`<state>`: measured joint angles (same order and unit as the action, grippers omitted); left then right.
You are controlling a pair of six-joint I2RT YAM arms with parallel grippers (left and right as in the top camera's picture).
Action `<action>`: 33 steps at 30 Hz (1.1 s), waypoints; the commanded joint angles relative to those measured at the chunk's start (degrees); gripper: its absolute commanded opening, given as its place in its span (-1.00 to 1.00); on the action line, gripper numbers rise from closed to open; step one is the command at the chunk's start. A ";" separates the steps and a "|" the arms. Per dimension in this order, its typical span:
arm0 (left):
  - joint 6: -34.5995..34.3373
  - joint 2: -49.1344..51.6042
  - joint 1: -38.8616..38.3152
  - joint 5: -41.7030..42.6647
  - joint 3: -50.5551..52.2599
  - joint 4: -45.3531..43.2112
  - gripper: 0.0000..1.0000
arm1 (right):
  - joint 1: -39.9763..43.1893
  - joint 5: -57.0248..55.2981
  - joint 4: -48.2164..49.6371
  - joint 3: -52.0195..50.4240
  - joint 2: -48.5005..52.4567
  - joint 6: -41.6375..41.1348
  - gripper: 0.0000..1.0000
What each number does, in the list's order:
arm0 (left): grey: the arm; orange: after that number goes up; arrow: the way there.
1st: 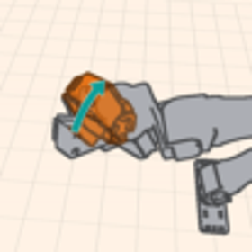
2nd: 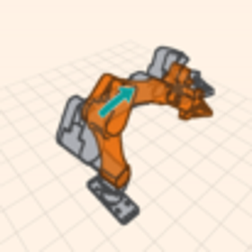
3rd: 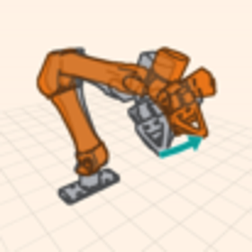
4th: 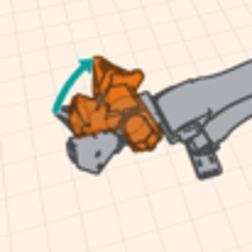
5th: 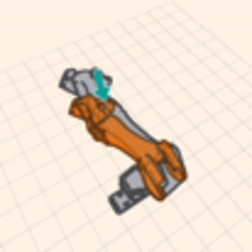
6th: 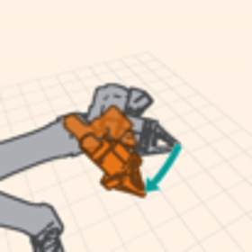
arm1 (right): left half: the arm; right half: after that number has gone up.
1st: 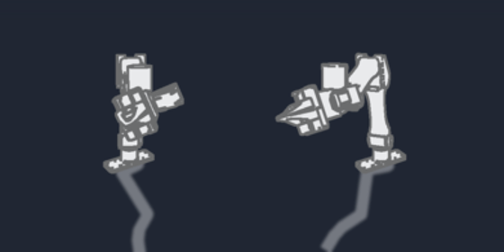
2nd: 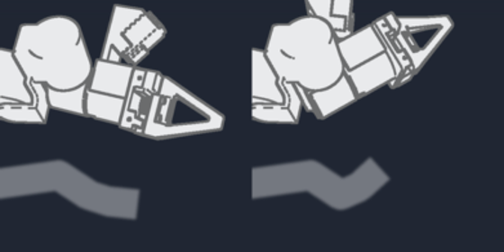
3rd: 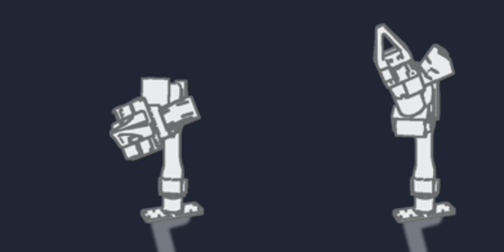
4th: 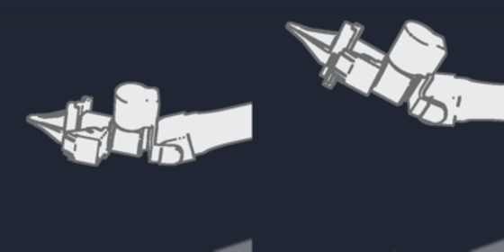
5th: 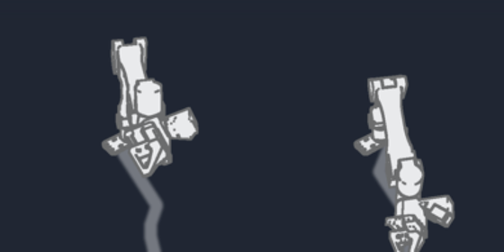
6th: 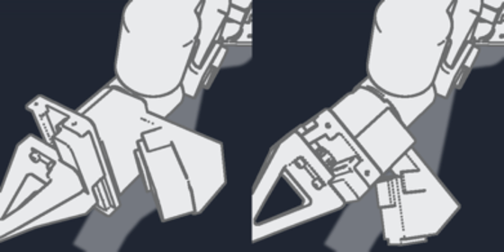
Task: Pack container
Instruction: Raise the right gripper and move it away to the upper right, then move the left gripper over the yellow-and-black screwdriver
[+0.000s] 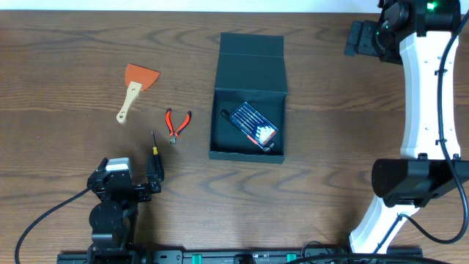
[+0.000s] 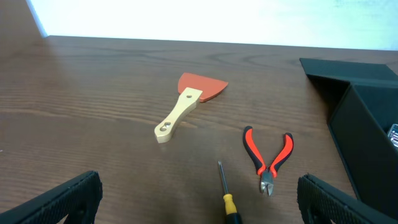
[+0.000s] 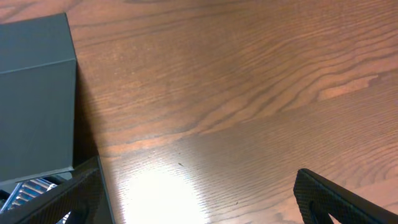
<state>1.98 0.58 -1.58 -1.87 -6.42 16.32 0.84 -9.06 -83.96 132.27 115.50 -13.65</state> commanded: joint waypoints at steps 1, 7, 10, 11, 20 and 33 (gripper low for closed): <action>0.79 -0.35 0.22 -0.04 0.63 1.18 0.97 | 0.26 0.28 -0.07 1.11 0.00 -1.11 0.98; 0.63 -0.35 0.22 -0.15 0.61 0.59 0.97 | 0.26 0.28 -0.07 1.11 0.00 -1.11 0.98; -2.99 -0.35 0.22 -0.07 0.37 -0.13 0.97 | 0.26 0.28 -0.04 1.11 0.00 -1.11 0.98; -3.56 -0.35 0.22 -0.04 0.15 -0.02 0.97 | 0.26 0.28 -0.04 1.11 0.00 -1.11 0.98; -4.42 8.76 0.24 -0.26 -11.17 7.82 0.97 | 0.26 0.28 -0.04 1.11 0.00 -1.11 0.99; -5.95 51.89 0.22 6.60 -41.81 30.93 0.97 | 0.26 0.28 -0.07 1.11 0.00 -1.11 0.98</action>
<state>-1.96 45.36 -1.58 -0.05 -43.44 45.34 0.84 -8.78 -84.01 132.29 115.50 -13.67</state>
